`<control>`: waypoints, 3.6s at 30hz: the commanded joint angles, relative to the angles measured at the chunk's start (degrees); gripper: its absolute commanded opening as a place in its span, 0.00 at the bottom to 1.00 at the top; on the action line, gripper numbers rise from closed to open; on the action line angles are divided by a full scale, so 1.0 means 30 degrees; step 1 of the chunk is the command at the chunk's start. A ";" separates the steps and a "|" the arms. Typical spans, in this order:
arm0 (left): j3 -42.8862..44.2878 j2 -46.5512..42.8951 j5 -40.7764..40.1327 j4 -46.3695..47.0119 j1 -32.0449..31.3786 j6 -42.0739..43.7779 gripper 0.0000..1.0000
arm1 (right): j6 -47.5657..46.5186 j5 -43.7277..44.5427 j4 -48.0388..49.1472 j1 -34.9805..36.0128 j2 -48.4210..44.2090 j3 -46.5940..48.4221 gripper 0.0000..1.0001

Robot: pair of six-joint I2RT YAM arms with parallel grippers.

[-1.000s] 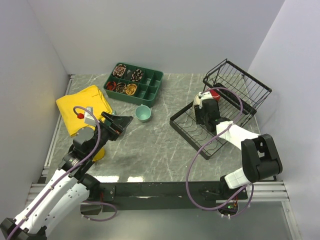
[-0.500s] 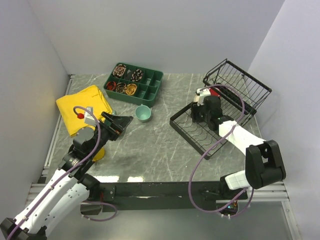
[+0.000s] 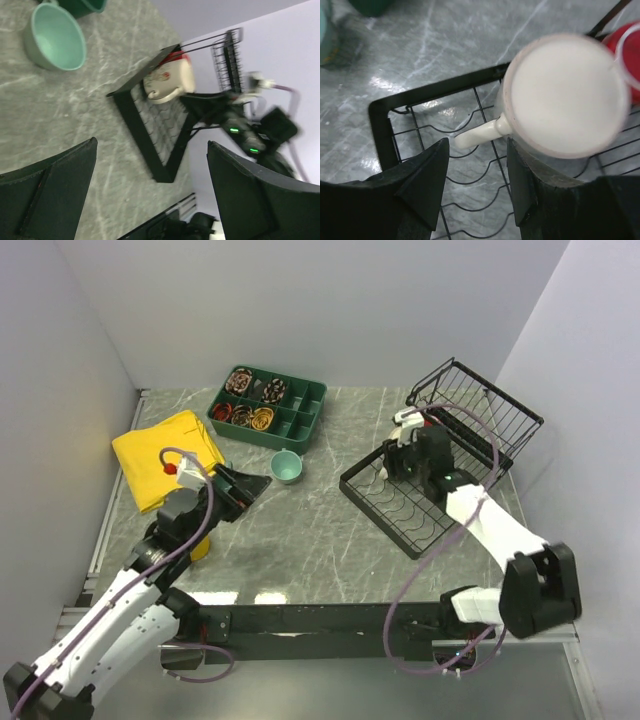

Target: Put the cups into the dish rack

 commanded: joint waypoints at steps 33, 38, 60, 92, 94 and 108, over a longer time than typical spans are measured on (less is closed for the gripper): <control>1.1887 2.0034 -0.2943 -0.5540 0.0558 0.5937 0.67 | -0.4467 -1.2002 -0.5753 -0.4281 -0.8974 0.0090 0.71; 1.2676 2.1237 -0.2856 -0.5480 0.0793 0.6229 0.65 | -0.4291 -1.2355 -0.5606 -0.4515 -0.9003 -0.0057 0.72; 1.3558 2.3203 -0.2035 -0.4631 0.1731 0.6816 0.35 | -0.4143 -1.3702 -0.5489 -0.5102 -0.9179 -0.0556 0.72; 0.3424 0.9238 1.5095 0.8958 0.2727 1.5424 0.01 | -0.8688 -2.0264 -1.6212 -0.4081 -0.5489 0.6971 0.97; 0.2836 0.8381 1.6936 0.9664 0.2727 1.6831 0.01 | -0.7896 -2.0731 -1.6153 -0.3436 -0.5050 0.7701 0.99; 0.4336 0.9082 2.4071 1.3392 0.2201 1.2867 0.01 | -0.9906 -2.3051 -1.1781 0.2570 -0.4725 0.8795 1.00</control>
